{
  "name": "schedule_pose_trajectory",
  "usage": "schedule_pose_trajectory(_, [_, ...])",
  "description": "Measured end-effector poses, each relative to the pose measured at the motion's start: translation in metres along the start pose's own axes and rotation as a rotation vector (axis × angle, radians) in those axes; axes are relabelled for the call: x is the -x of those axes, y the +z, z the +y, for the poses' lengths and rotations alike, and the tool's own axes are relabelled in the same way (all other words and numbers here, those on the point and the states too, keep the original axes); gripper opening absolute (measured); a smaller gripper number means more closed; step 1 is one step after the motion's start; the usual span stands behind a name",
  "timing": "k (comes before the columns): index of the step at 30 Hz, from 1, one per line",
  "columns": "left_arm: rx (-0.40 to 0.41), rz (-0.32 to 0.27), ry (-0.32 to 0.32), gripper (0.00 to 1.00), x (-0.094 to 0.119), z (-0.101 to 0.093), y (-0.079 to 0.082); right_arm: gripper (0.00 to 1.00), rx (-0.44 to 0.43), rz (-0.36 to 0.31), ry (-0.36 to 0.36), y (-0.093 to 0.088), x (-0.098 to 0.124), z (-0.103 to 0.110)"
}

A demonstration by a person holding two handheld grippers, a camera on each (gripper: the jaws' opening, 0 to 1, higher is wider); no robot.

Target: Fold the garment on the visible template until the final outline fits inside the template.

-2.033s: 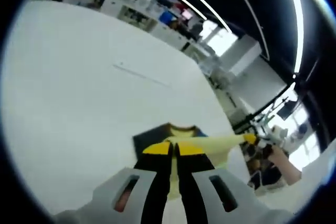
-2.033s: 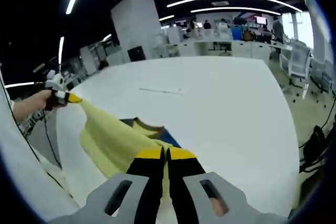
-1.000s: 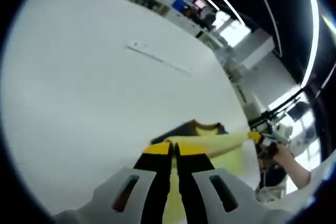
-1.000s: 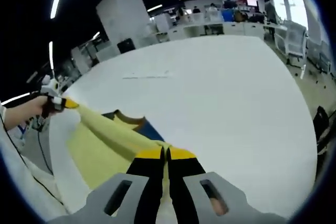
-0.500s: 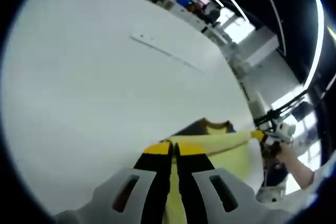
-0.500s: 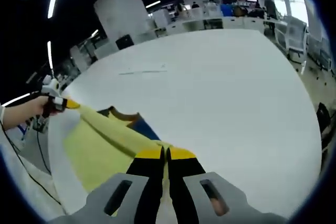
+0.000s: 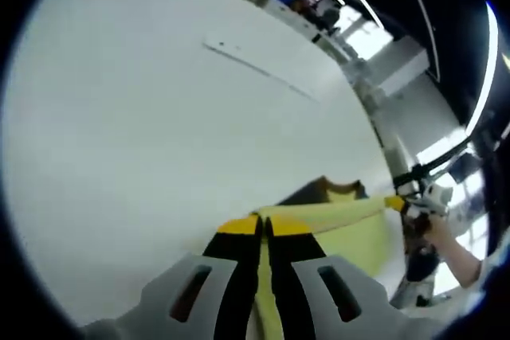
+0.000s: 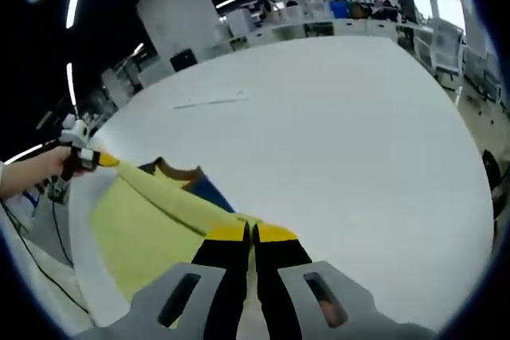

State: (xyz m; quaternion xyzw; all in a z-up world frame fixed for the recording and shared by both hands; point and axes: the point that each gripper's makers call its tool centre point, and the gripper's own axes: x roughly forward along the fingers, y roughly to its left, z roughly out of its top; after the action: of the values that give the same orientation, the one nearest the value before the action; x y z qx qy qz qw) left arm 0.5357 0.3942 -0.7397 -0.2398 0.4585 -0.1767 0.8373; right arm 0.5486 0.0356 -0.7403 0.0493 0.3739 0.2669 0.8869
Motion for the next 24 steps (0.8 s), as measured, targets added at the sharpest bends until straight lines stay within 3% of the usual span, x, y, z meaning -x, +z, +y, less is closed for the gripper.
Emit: schedule_pose_trajectory(24, [-0.047, 0.044, 0.042, 0.0, -0.012, 0.01, -0.004, 0.03, 0.046, 0.055, -0.029, -0.011, -0.014, -0.006])
